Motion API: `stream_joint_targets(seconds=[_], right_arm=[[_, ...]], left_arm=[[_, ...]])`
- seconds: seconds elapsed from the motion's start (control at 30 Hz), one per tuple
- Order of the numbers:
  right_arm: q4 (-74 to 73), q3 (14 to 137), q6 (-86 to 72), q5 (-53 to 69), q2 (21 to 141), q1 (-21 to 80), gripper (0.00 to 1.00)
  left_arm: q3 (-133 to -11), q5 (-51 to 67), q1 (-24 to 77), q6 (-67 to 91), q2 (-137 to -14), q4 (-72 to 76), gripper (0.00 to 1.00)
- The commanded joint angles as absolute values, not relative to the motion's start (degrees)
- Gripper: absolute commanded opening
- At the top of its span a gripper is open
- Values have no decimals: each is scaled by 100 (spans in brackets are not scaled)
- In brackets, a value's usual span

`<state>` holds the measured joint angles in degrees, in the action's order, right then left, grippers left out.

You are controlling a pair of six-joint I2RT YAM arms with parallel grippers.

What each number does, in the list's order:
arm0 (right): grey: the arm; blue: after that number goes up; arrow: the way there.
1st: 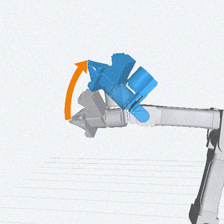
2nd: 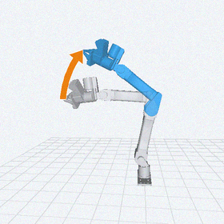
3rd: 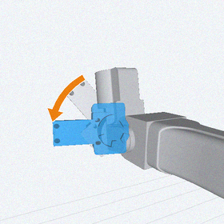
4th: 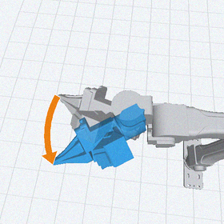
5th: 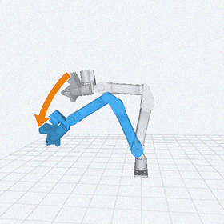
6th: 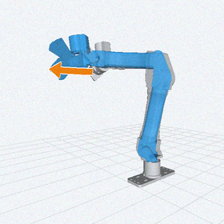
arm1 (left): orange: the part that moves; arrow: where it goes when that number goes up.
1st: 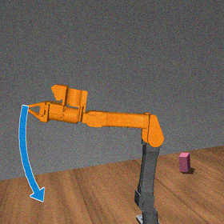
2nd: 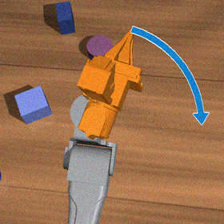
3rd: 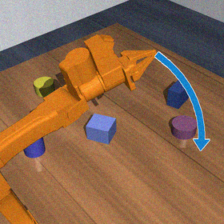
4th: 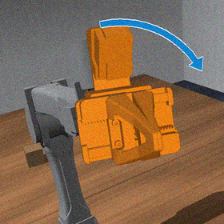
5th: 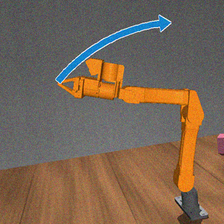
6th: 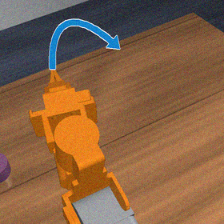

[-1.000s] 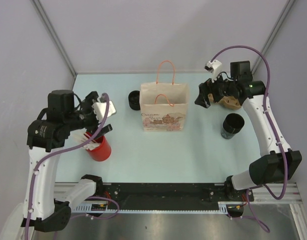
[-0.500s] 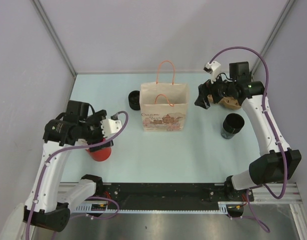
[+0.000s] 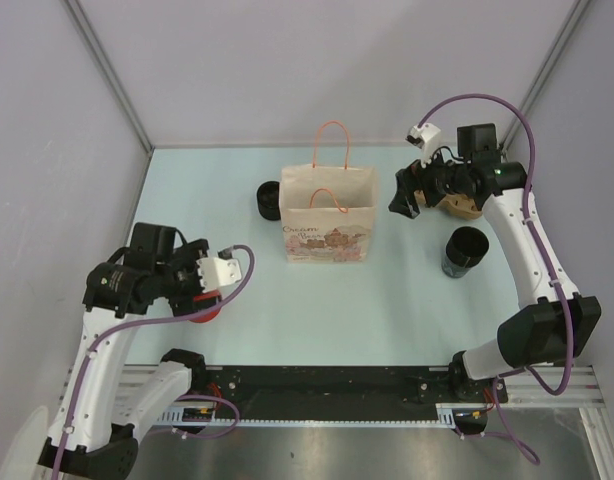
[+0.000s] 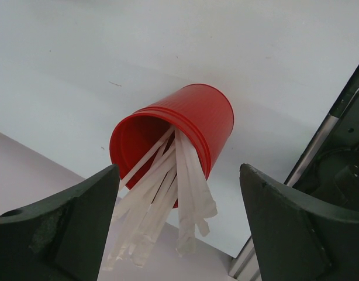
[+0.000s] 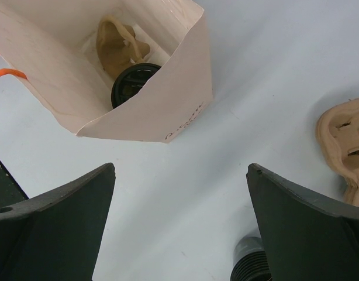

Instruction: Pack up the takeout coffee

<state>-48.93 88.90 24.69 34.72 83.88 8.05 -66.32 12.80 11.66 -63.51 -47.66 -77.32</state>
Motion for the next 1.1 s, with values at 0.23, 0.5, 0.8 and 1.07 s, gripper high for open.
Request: stream_joint_targets(seconds=[0.23, 0.5, 0.8, 1.07], right_arm=[[-4746, 8868, 2479, 3542, 8420, 738, 100], [-4755, 8868, 2470, 3595, 8438, 729, 100], [-4755, 8859, 2470, 3639, 8420, 712, 99], [-4755, 8859, 2470, 3665, 8420, 677, 99]], left_arm=[[-6486, 1108, 1204, -6548, -4790, -8402, 81], [-6434, 862, 1204, -6583, -4799, -8402, 65], [-6363, 712, 1213, -6627, -4816, -8385, 52], [-6398, 817, 1204, -6636, -4922, -8359, 29]])
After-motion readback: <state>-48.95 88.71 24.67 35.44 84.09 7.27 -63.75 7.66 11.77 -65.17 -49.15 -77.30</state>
